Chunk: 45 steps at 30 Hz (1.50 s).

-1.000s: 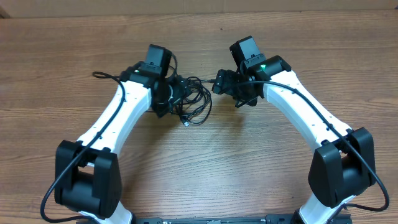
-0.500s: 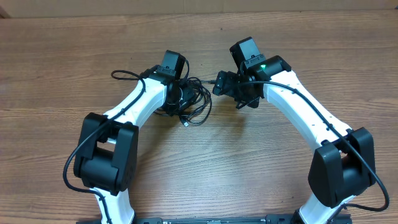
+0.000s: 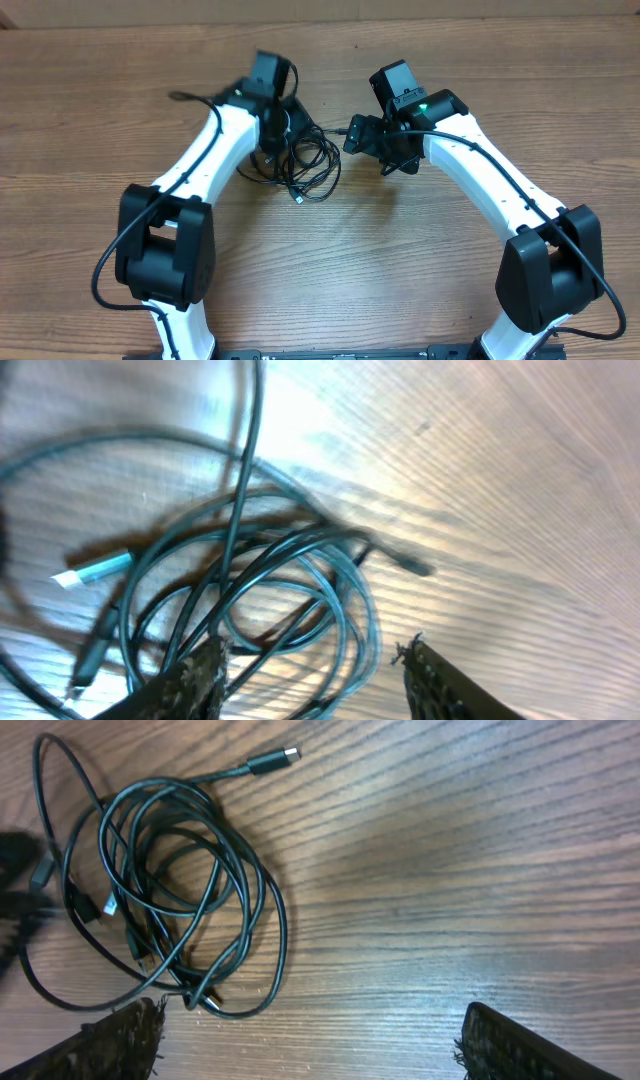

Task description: Untangle cables

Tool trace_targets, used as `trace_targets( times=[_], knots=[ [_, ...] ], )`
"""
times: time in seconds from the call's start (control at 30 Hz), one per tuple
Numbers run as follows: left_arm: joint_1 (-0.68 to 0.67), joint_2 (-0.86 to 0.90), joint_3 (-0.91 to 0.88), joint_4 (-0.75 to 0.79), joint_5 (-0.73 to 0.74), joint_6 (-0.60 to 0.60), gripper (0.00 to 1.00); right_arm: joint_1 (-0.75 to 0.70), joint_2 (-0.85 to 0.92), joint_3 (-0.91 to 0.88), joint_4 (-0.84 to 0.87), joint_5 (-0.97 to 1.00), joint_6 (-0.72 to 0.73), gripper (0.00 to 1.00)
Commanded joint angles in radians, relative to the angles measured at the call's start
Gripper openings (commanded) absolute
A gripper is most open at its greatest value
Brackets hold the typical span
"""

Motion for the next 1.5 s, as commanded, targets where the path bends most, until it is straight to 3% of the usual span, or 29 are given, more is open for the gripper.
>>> trace_targets(
  times=[0.0, 0.2, 0.5, 0.8, 0.87, 1.2, 1.47],
  knots=[
    [0.01, -0.002, 0.126, -0.113, 0.006, 0.116, 0.6, -0.006, -0.023, 0.023, -0.02, 0.016, -0.005, 0.93],
    [0.005, -0.002, 0.202, -0.339, -0.018, 0.104, 0.62, -0.038, -0.023, 0.023, -0.064, 0.017, -0.005, 0.94],
    [0.003, -0.002, 0.198, -0.528, 0.001, -0.064, 0.68, -0.113, -0.023, 0.023, -0.093, 0.017, -0.005, 0.98],
    [-0.035, -0.001, 0.15, -0.52, -0.053, -0.204, 0.73, -0.126, -0.023, 0.022, -0.094, 0.017, -0.005, 1.0],
    [-0.048, -0.001, 0.124, -0.503, -0.064, -0.264, 0.78, -0.126, -0.023, 0.022, -0.094, 0.017, -0.005, 1.0],
    [-0.068, -0.001, -0.004, -0.314, -0.113, -0.323, 0.76, -0.126, -0.023, 0.022, -0.095, 0.055, -0.005, 1.0],
    [-0.068, 0.0, -0.091, -0.279, -0.113, -0.368, 0.7, -0.126, -0.023, 0.022, -0.093, 0.07, -0.005, 1.0]
  ],
)
